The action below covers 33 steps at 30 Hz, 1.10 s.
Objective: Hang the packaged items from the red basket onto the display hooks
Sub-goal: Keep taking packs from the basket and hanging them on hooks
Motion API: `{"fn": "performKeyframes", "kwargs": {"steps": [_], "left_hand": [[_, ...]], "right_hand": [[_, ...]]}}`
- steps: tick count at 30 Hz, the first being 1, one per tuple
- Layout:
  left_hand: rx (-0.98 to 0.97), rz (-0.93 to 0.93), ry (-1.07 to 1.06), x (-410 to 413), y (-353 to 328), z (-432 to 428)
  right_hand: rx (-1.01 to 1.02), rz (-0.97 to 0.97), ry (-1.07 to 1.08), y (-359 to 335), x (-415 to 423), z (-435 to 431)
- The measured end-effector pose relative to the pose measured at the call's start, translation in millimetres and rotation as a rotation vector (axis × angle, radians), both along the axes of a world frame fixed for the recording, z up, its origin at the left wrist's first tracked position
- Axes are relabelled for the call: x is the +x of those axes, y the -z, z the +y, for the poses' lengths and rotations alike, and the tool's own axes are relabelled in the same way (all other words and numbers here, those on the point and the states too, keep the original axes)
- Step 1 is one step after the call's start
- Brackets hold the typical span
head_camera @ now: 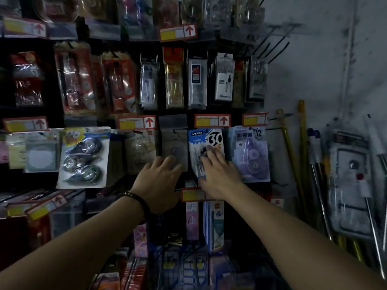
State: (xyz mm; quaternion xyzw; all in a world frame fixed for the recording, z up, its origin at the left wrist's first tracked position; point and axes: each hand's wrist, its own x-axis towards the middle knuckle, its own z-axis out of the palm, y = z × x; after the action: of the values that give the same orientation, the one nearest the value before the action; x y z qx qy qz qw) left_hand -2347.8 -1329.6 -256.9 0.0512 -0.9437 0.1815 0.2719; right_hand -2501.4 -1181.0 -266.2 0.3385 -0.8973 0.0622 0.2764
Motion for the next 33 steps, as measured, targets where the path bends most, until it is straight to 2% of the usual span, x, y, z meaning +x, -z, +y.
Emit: {"fn": "performKeyframes", "kwargs": {"steps": [7, 11, 14, 17, 19, 21, 24, 33], "left_hand": [[-0.016, -0.012, -0.008, -9.3, 3.8, -8.1], [-0.010, -0.017, -0.012, -8.9, 4.3, -8.2], [-0.010, -0.012, 0.005, -7.3, 4.2, -6.3], [0.000, -0.003, 0.029, -8.0, 0.4, -0.3], [0.012, 0.004, 0.048, -10.3, -2.7, 6.6], [0.028, 0.008, 0.070, -13.0, -6.0, 14.4], [0.025, 0.002, 0.087, -15.9, -8.9, 22.7], [0.030, -0.025, 0.083, -18.9, -2.4, 22.1]], "right_hand": [[-0.038, -0.092, -0.061, -11.2, -16.9, -16.2], [-0.017, -0.081, -0.106, -8.2, -18.6, -10.1], [-0.018, 0.019, -0.193, 0.3, -16.1, 15.2], [-0.056, 0.218, -0.242, 11.8, -8.6, 48.4], [-0.105, 0.332, -0.205, 14.5, -7.2, 69.5], [-0.175, 0.354, -0.124, 13.0, -8.9, 88.0], [-0.258, 0.312, -0.027, 12.9, -12.8, 108.7], [-0.110, 0.003, 0.085, 21.0, -33.5, 108.6]]}}
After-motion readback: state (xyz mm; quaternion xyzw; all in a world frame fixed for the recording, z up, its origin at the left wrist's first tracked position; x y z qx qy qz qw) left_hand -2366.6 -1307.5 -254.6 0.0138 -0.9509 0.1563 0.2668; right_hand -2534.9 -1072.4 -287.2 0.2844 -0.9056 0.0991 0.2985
